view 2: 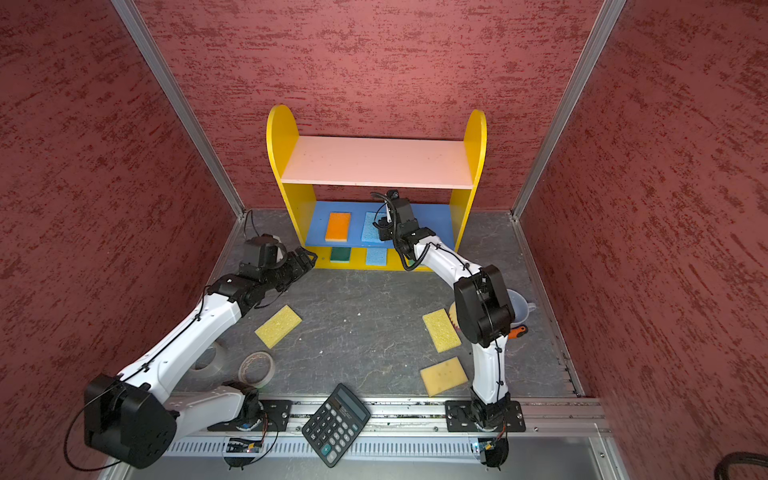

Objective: Place and organize the cleaning sponges onto the shelf
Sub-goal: 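Lower the blue sponge flat onto the shelf and open the right gripper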

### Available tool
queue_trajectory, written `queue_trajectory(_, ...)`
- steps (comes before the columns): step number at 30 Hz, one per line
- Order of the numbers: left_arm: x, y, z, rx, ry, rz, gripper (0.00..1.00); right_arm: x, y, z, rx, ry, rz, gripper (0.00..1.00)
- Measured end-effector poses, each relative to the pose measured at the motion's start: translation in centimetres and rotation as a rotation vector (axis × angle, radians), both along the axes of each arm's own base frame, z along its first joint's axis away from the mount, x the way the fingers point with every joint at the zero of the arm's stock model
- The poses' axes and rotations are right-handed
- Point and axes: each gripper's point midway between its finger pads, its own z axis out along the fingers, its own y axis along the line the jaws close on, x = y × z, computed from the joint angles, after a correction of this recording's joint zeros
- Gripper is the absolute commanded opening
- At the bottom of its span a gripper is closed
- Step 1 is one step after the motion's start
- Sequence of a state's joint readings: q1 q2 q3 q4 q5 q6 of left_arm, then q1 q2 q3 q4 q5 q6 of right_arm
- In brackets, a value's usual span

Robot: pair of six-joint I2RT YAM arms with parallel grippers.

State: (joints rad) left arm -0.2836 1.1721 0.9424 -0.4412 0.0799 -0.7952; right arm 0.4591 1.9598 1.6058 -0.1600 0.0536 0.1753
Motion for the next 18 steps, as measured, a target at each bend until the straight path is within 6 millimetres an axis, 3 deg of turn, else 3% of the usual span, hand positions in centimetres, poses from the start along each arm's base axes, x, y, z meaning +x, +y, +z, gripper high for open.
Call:
queue_trajectory(3,-0.2,0.3,0.8,-0.004,-0.021,0.007,0.89,-0.7,0.5,2.1,0.026,-0.028,0.011,0.3)
queue_trajectory(6,-0.2,0.5,1.1,-0.007,-0.032,0.012,0.89,-1.2,1.4,2.8,0.049,-0.032,0.031,0.27)
queue_trajectory(13,-0.5,0.6,1.1,-0.001,-0.025,0.011,0.89,-1.3,4.2,1.2,0.06,0.017,0.07,0.26)
queue_trajectory(18,-0.8,1.1,1.1,0.011,-0.023,0.017,0.9,-1.5,5.0,-1.1,0.049,0.07,0.072,0.25)
